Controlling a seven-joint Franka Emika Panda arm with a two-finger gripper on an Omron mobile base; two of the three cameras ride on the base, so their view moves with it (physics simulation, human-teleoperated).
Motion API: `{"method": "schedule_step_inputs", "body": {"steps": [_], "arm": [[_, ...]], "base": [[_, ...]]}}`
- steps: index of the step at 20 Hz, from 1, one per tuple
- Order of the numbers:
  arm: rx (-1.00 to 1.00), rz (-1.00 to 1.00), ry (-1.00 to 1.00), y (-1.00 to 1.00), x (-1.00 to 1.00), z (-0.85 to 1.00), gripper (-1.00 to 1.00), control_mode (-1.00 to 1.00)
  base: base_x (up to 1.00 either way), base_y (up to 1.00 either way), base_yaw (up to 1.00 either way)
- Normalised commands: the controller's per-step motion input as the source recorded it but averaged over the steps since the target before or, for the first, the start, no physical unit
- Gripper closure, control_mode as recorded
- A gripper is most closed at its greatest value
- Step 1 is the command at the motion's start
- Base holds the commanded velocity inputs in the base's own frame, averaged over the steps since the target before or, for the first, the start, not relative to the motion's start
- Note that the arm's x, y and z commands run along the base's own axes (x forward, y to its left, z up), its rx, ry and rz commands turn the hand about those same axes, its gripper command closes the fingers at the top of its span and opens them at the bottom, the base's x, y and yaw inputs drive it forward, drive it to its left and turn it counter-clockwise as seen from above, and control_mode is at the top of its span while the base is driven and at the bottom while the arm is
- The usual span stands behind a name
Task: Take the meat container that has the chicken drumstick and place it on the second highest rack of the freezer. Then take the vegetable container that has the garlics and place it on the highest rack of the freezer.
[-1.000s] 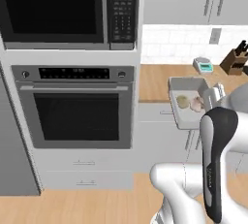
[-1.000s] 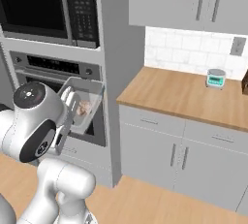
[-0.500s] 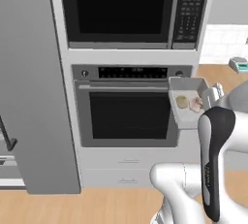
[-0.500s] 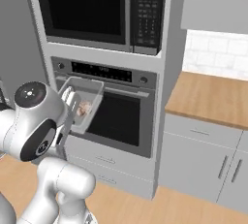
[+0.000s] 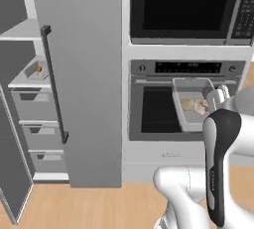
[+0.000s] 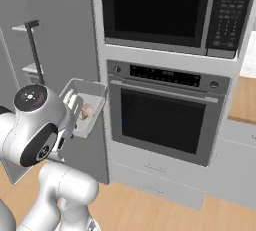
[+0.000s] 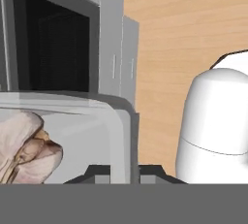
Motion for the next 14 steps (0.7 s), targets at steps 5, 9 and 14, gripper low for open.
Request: {"method": "schedule_step_inputs", "body": {"steps": [5,9,14], "arm": [[0.0,0.0,0.0,0.0,0.0,0.0,1.0,1.0],[0.0,0.0,0.0,0.0,0.0,0.0,1.0,1.0],[0.0,0.0,0.0,0.0,0.0,0.0,1.0,1.0]], "base": [[0.0,1.0,0.04],[0.11,1.0,0.09],[0.23,0.69,0.14]]}}
